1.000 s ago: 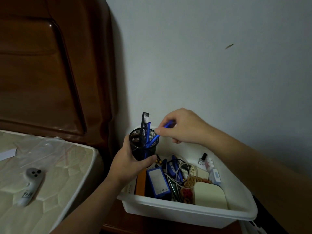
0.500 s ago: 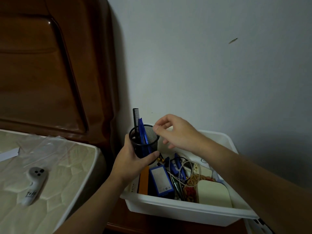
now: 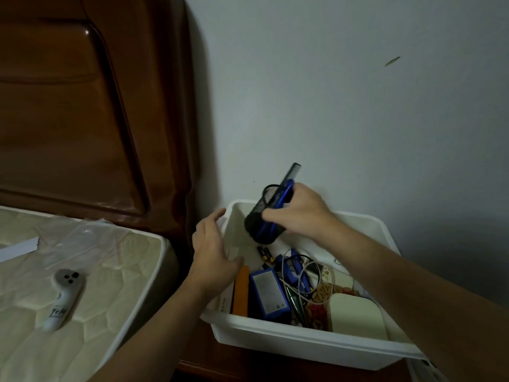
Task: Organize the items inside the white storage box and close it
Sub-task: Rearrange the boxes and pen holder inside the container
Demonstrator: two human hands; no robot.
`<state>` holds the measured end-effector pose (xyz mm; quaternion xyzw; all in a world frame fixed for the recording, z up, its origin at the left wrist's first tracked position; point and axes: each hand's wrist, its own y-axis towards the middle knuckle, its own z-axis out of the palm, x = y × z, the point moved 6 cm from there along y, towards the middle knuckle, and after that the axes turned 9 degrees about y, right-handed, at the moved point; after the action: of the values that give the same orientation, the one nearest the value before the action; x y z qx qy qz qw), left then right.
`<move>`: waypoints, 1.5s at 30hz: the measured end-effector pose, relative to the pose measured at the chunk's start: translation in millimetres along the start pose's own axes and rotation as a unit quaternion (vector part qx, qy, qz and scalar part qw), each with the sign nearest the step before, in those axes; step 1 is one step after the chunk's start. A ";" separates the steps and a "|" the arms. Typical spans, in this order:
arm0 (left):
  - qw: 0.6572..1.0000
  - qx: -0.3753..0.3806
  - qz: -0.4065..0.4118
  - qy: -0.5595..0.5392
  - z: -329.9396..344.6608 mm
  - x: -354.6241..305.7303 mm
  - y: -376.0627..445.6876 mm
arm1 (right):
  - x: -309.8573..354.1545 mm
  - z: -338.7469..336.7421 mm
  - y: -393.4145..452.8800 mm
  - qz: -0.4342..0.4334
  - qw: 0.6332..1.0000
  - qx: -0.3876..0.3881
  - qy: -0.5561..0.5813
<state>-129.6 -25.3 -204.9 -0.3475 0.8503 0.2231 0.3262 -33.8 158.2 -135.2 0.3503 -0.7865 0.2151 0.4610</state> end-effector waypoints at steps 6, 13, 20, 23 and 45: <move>0.981 -0.058 0.045 0.177 2.5 -14.9 -11.7 | -42.0 -20.0 -0.7 0.049 0.996 -0.059 -0.035; 0.914 0.205 0.083 0.340 72.7 -26.6 11.5 | -85.4 -28.1 -20.7 0.032 0.986 -0.148 -0.066; 0.764 0.376 0.040 0.522 133.6 11.7 31.8 | -105.8 -32.9 -27.3 -0.060 0.973 -0.194 -0.110; 0.765 0.376 0.053 0.520 140.6 14.2 39.5 | -106.6 -31.0 -22.8 -0.072 0.972 -0.193 -0.115; 0.870 0.379 0.076 0.308 150.2 -4.3 47.9 | -106.8 -33.9 -18.4 -0.085 0.963 -0.238 -0.092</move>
<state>-102.5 99.2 -297.8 -0.1830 0.9506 -0.2102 0.1367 34.7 206.1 -212.1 0.3145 -0.8210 -0.0513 0.4736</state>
